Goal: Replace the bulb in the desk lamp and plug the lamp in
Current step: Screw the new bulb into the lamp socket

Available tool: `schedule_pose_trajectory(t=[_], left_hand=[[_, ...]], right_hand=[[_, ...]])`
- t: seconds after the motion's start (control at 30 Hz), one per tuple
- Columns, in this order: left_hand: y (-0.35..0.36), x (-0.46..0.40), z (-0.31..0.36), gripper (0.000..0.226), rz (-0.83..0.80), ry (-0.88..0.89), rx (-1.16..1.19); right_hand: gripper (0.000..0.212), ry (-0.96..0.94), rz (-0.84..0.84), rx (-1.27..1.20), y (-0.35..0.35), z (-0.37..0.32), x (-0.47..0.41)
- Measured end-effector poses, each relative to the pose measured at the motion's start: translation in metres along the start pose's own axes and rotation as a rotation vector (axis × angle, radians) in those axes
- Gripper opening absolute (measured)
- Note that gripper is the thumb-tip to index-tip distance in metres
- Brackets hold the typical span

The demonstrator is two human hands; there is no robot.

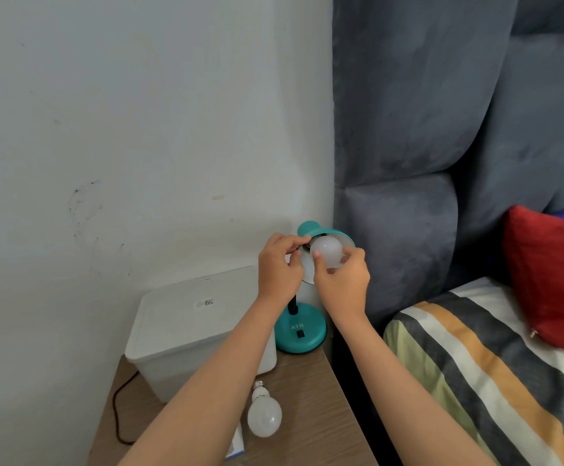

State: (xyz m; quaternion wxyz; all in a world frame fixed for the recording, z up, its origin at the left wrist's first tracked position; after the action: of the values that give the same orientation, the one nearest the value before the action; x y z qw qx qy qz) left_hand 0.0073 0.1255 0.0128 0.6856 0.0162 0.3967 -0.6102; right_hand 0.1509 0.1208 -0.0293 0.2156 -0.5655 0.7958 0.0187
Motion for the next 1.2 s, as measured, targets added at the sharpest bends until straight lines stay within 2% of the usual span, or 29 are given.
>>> schedule_pose_trajectory(t=[0.17,0.27,0.37,0.53,0.73,0.9,1.03,1.1,1.2], left_hand=[[0.002,0.001,0.0,0.034,0.005,-0.006,0.008],[0.001,0.0,-0.001,0.035,0.006,-0.005,0.008],[0.001,-0.001,0.0,0.037,0.005,0.0,0.006],[0.001,0.0,0.0,0.035,-0.004,-0.002,0.004],[0.001,-0.001,-0.001,0.035,-0.014,-0.011,0.004],[0.0,0.0,-0.002,0.036,-0.005,-0.006,0.008],[0.0,-0.001,-0.001,0.037,-0.004,-0.016,0.016],[0.0,0.0,-0.001,0.036,-0.007,-0.018,0.018],[0.0,0.001,-0.002,0.035,-0.006,-0.015,0.014]], right_hand=[[0.053,-0.161,-0.048,0.091,0.007,-0.005,0.007],[0.048,-0.096,-0.049,0.074,0.008,0.005,0.005],[0.051,-0.037,-0.059,0.068,0.011,0.011,0.003],[0.059,-0.137,-0.058,0.114,0.013,0.002,0.01],[0.051,0.042,-0.033,0.061,0.006,0.015,0.001],[0.064,-0.121,-0.049,0.055,0.009,0.003,0.007],[0.048,-0.024,-0.019,0.025,0.004,0.01,0.005],[0.05,0.051,0.0,-0.023,0.002,0.014,0.002],[0.061,-0.039,-0.027,-0.011,0.005,0.007,0.004]])
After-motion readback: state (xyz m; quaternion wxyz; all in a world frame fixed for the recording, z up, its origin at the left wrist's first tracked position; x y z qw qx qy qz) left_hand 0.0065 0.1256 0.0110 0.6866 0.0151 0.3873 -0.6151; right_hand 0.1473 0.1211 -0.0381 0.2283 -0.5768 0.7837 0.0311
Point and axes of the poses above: each hand's wrist, its own x-axis away from the middle knuckle, its own y-axis out of the palm, z = x × y, the point moved 7 cm from there along -x, towards the middle knuckle, and after that the axes turned 11 degrees about -z, right-handed, at the moved point
